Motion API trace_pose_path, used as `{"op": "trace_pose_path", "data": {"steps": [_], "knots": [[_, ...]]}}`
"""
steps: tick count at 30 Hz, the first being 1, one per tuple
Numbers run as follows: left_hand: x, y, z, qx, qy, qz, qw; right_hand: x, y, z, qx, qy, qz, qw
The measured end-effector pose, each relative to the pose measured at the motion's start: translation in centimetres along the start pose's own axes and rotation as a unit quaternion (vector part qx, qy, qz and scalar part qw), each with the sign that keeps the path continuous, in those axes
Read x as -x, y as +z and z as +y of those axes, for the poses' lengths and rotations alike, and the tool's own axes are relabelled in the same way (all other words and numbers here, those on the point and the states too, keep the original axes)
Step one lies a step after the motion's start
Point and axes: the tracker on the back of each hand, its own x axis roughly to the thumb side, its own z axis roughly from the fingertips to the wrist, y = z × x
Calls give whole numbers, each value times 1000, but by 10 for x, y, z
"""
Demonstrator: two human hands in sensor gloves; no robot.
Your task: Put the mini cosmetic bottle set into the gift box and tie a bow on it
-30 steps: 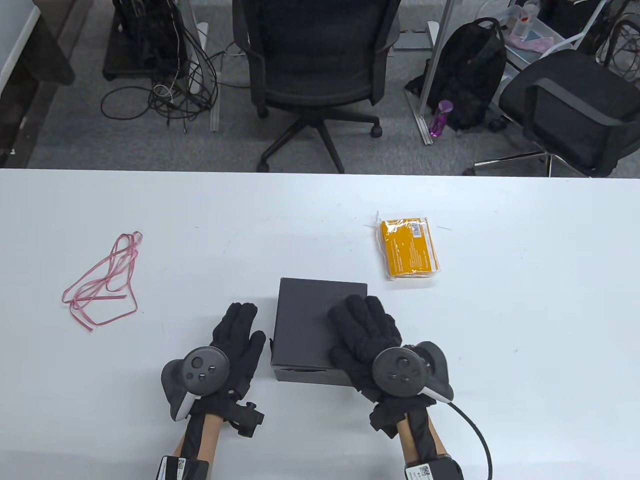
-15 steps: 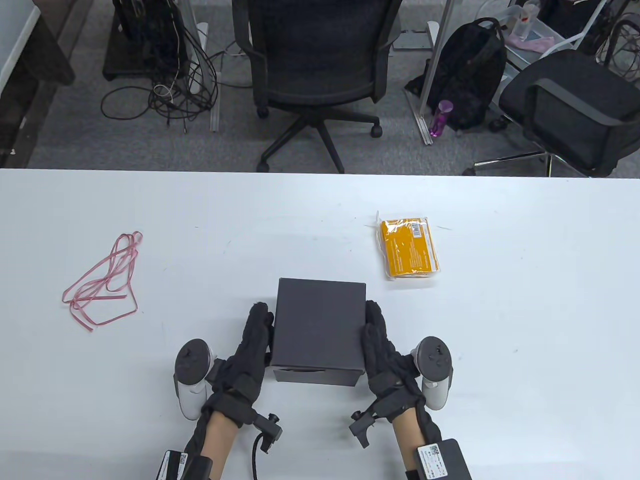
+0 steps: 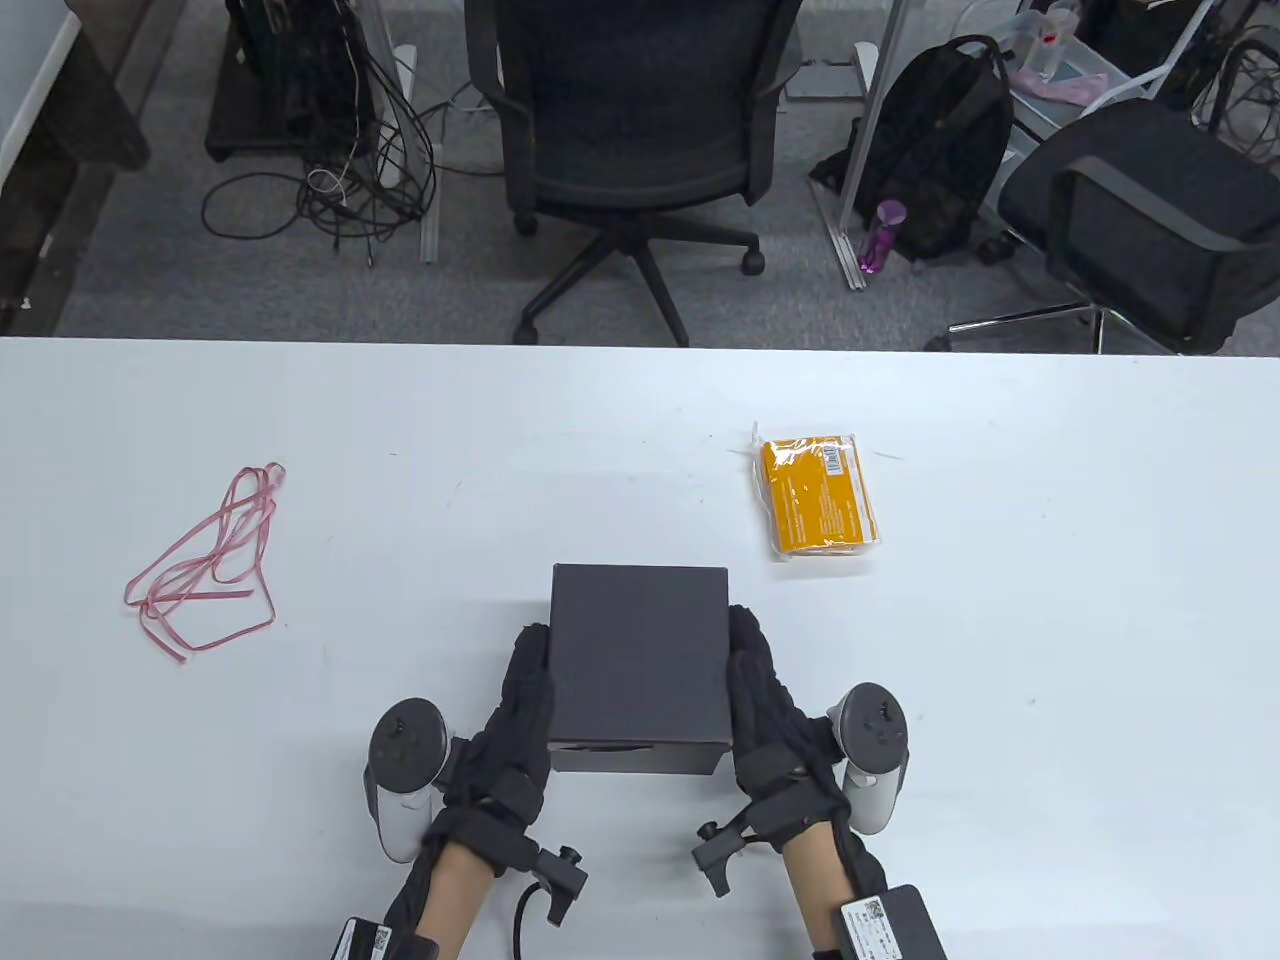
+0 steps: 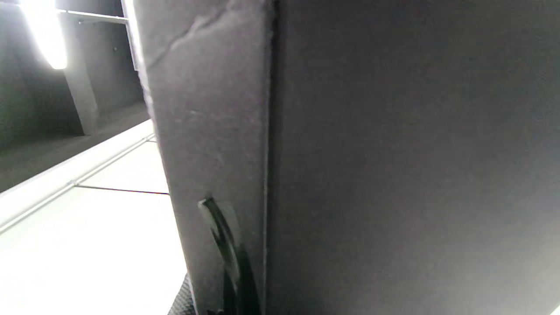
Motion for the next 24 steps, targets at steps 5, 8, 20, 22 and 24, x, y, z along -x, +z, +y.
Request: {"op": "trace_pose_path", "data": {"steps": [5, 8, 20, 22, 24], "knots": [[2, -2, 4, -27, -3, 20, 999, 1, 1, -1, 21, -18, 8, 1000], [3, -3, 7, -31, -8, 22, 999, 1, 1, -3, 22, -14, 11, 1000], [-3, -3, 8, -17, -15, 11, 1000, -3, -3, -6, -8, 33, 11, 999], [-3, -4, 8, -13, -26, 8, 1000, -5, -3, -7, -11, 36, 8, 999], [-3, -4, 8, -7, -30, 6, 1000, -7, -3, -8, -14, 40, 8, 999]]}}
